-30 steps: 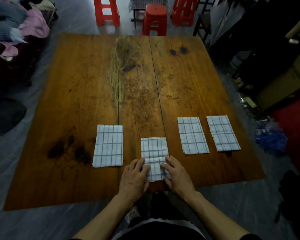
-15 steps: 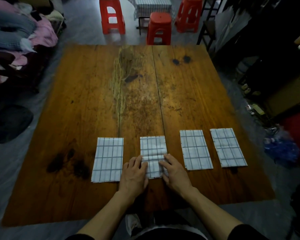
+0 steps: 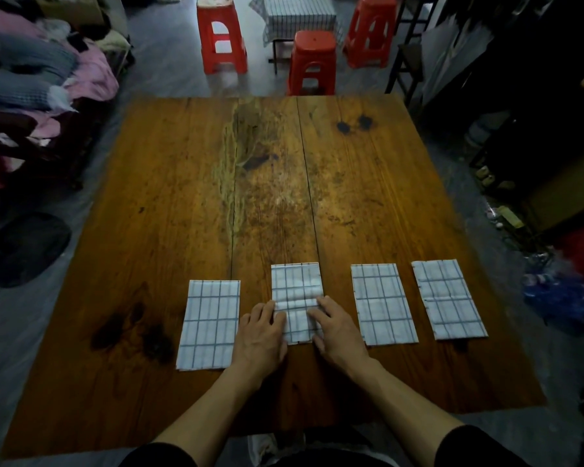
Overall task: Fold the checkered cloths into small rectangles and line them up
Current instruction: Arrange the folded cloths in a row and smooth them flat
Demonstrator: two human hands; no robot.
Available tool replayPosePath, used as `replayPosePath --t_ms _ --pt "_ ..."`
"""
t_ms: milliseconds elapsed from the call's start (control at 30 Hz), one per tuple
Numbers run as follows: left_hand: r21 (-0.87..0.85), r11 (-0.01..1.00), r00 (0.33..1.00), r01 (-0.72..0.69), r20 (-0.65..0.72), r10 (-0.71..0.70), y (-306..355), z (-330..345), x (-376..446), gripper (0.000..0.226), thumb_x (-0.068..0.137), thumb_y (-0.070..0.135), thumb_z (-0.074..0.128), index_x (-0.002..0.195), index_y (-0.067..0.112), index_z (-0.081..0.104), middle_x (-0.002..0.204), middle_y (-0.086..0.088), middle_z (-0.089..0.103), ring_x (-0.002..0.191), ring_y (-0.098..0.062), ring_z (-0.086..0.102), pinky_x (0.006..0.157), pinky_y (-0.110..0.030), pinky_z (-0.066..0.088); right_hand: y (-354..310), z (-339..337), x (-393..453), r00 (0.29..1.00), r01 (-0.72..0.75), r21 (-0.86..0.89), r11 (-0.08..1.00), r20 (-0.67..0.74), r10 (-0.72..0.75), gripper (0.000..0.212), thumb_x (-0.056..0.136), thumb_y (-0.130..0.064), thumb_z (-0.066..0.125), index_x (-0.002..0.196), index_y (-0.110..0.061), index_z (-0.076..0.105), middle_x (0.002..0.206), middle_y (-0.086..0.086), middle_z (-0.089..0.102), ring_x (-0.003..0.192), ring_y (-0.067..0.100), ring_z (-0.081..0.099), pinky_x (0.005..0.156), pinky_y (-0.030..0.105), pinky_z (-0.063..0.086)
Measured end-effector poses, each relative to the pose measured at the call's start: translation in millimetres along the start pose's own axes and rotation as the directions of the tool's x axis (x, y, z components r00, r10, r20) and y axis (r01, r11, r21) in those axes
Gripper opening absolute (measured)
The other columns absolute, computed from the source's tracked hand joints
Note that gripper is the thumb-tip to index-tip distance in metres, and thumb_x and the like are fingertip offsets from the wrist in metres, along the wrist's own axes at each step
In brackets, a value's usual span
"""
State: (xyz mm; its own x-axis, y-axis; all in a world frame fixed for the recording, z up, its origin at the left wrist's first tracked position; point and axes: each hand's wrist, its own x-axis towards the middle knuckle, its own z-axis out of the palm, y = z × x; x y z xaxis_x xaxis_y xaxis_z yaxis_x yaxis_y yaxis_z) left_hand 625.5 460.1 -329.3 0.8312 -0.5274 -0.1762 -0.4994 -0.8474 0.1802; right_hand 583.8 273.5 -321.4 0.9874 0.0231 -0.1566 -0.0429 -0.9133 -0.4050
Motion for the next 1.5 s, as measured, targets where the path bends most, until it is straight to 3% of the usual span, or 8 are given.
replayPosePath --t_ms 567,1167,1333,1500 --pt "-0.004 1.0 1.0 0.019 0.009 -0.019 0 -7 15 0.051 0.087 0.045 0.055 0.132 0.025 0.042 0.144 -0.003 0.039 0.132 -0.023 0.036 0.103 -0.039 0.04 4 -7 14 1.0 0.009 0.001 1.0 -0.005 -0.009 0.05 0.087 -0.025 0.067 0.133 -0.026 0.048 0.149 -0.002 0.031 0.137 0.017 0.032 0.113 0.03 0.026" --pt "-0.028 0.997 0.997 0.074 0.034 -0.073 17 -4 3 0.056 0.077 0.044 0.069 0.126 0.026 0.047 0.143 -0.004 0.045 0.131 -0.024 0.041 0.103 -0.039 0.041 13 -2 -4 0.999 0.041 0.023 0.999 0.032 -0.042 0.053 0.088 -0.025 0.065 0.137 -0.025 0.044 0.154 0.002 0.026 0.144 0.019 0.023 0.117 0.032 0.016" --pt "-0.051 0.999 1.0 0.019 0.005 -0.018 7 -3 2 0.056 0.078 0.049 0.063 0.127 0.027 0.048 0.141 -0.003 0.046 0.13 -0.023 0.043 0.101 -0.038 0.043 10 -3 -4 0.999 0.005 0.039 0.999 0.034 -0.006 0.055 0.085 -0.028 0.068 0.135 -0.029 0.045 0.153 -0.001 0.027 0.143 0.018 0.024 0.117 0.039 0.03" --pt "-0.069 0.996 0.998 0.063 -0.014 -0.064 -4 -10 16 0.067 0.08 0.058 0.057 0.137 0.025 0.042 0.146 -0.005 0.042 0.132 -0.024 0.04 0.103 -0.041 0.041 4 -5 -1 0.988 -0.151 0.069 0.986 0.027 0.149 0.077 0.082 -0.049 0.067 0.146 -0.031 0.029 0.158 0.0 0.013 0.146 0.019 0.014 0.116 0.036 0.016"
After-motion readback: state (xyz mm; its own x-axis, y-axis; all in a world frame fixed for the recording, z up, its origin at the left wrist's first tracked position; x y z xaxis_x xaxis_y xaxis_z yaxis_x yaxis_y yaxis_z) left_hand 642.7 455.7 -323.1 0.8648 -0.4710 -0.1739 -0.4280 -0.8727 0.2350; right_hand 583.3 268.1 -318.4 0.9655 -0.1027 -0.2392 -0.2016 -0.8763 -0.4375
